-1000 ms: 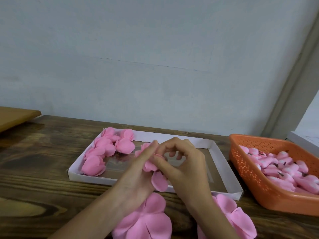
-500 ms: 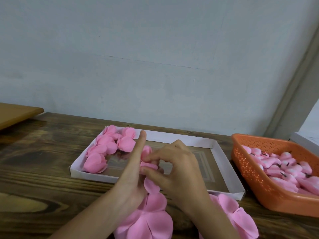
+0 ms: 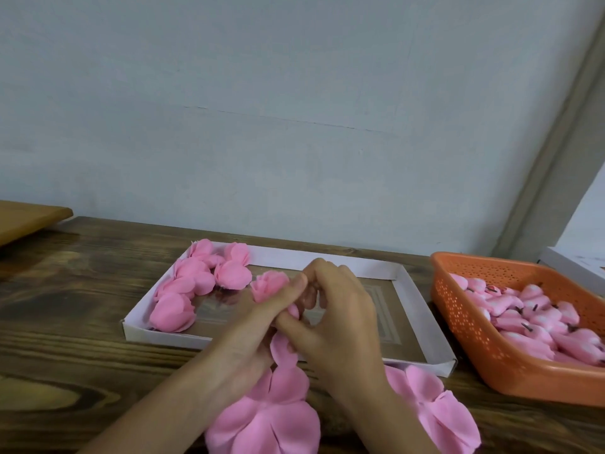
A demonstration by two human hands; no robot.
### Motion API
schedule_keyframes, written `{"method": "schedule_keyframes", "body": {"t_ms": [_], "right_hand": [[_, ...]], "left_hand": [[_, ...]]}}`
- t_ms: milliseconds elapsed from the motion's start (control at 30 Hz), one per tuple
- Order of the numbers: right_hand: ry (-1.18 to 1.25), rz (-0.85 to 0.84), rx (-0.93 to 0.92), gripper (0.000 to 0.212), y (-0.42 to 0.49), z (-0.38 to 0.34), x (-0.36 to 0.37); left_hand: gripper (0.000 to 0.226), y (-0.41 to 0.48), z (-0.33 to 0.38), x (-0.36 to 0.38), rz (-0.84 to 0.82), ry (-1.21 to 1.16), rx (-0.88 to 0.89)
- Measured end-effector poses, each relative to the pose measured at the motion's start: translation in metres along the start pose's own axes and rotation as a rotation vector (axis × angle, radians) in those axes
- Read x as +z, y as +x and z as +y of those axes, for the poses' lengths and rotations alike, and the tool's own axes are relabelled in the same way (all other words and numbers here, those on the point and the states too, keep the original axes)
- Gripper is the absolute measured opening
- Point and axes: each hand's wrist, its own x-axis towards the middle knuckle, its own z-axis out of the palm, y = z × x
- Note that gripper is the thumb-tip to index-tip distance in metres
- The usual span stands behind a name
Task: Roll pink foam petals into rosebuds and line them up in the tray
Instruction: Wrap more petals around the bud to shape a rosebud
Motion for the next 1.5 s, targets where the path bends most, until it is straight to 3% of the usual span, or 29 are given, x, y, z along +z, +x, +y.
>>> {"method": "schedule_keyframes", "body": {"t_ms": [167,267,367,433,567,667,900,1033,1167,1233,1500], "right_hand": [[0.491,-0.206,0.095,0.029,0.011,0.009,-0.021],[0.333,-0.351,-0.031,0.028,0.015,0.018,-0.036],[0.145,-0.503,-0.158,0.037,0.014,0.021,-0.036],[0.104,-0.517,-0.204,0.043,0.012,0.021,-0.030],[-0.012,-0.391,-0.279,0.026,0.010,0.020,-0.024],[0.063,-0.316,-0.287,0.013,0.011,0.020,-0.024],[0.299,-0.298,-0.088,0.013,0.012,0.017,-0.019],[0.304,-0.168,-0.098,0.007,0.009,0.011,-0.012],[0.343,-0.079,-0.015,0.018,0.006,0.006,-0.009],[0.325,-0.027,0.005,0.021,0.004,0.003,-0.006],[0.052,0.142,-0.114,0.016,0.002,-0.001,-0.005]], "left_hand": [[0.060,-0.001,0.008,0.004,0.027,-0.253,-0.128],[0.050,0.002,0.015,-0.002,0.144,-0.330,-0.135],[0.045,0.003,0.019,-0.004,0.153,-0.308,-0.136],[0.045,0.003,0.020,-0.005,0.155,-0.351,-0.140],[0.045,0.004,0.020,-0.005,0.122,-0.454,-0.152],[0.047,0.004,0.020,-0.005,0.069,-0.461,-0.162],[0.057,-0.004,0.020,0.001,-0.082,-0.465,-0.150],[0.054,-0.004,0.021,0.000,-0.186,-0.466,-0.140],[0.069,-0.002,0.016,-0.005,-0.207,-0.395,-0.104],[0.075,-0.001,0.014,-0.005,-0.242,-0.332,-0.064],[0.051,-0.005,0.017,-0.008,-0.272,-0.138,0.015]]}}
